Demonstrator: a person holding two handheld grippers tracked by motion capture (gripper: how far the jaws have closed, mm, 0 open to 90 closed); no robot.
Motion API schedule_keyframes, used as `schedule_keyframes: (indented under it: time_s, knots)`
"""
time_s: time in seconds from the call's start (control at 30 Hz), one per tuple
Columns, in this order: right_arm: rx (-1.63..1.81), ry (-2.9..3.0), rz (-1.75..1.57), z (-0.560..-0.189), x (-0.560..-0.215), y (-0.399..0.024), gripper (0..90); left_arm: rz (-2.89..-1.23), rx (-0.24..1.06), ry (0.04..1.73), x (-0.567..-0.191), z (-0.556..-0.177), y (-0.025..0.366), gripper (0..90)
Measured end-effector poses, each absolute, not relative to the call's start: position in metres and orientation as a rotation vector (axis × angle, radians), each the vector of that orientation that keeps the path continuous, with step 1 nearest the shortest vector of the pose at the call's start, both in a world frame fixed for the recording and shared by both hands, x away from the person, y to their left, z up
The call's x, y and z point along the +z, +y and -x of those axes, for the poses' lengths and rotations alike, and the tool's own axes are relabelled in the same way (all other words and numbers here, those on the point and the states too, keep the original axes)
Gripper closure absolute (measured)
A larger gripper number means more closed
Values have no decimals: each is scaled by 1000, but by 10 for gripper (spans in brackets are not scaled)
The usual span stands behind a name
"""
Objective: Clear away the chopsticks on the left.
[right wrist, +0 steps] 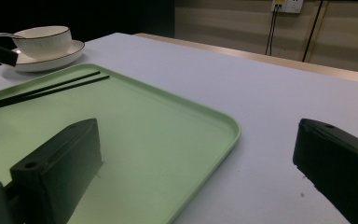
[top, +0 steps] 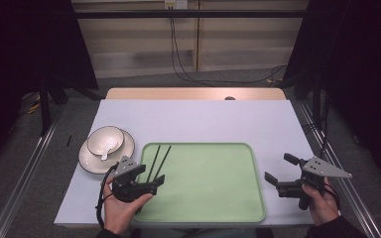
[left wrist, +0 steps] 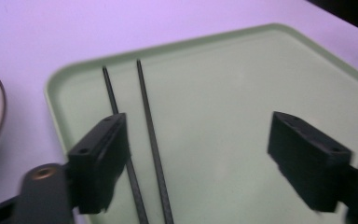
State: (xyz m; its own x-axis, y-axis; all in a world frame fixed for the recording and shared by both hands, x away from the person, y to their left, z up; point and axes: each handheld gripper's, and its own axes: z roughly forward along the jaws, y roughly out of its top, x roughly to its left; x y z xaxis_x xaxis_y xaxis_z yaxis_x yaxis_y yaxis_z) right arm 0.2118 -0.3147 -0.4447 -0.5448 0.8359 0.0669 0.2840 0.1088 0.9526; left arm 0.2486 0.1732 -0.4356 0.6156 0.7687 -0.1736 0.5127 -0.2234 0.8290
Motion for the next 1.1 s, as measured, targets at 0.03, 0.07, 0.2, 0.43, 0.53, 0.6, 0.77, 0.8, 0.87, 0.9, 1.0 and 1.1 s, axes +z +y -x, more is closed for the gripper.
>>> schedule_keyframes:
  time_s: [0.03, 0.07, 0.2, 0.43, 0.53, 0.6, 0.77, 0.8, 0.87, 0.9, 1.0, 1.1]
  knots:
    - [1446, 1892, -1087, -212, -445, -315, 6, -1888, 349, 1037, -433, -245, 175, 148]
    - [1446, 1891, -1088, -212, -445, -315, 6, -1874, 356, 1032, -431, -241, 178, 108]
    - [1432, 1898, -1081, -212, -445, -315, 6, -1855, 356, 1005, -429, -231, 192, 44]
    - [1430, 1894, -1084, -212, -445, -316, 6, -1715, 335, 911, -419, -214, 241, 27]
    - [1434, 1891, -1081, -211, -445, -316, 6, -1699, 380, 871, -419, -208, 258, 24]
    - [1437, 1878, -1092, -210, -444, -317, 6, -1702, 447, 877, -423, -205, 270, 18]
    - [1440, 1863, -1089, -208, -444, -319, 6, -1654, 525, 926, -429, -201, 290, 16]
    - [1432, 1859, -1084, -207, -444, -319, 6, -1635, 531, 939, -430, -200, 294, 16]
    - [1443, 1860, -1077, -206, -444, -319, 6, -1611, 489, 944, -435, -197, 302, 20]
    - [1444, 1863, -1077, -206, -444, -319, 6, -1604, 485, 948, -435, -197, 303, 20]
    - [1440, 1862, -1081, -207, -444, -319, 5, -1611, 511, 959, -435, -197, 303, 18]
    - [1439, 1860, -1083, -208, -444, -319, 2, -1609, 495, 972, -436, -199, 304, 18]
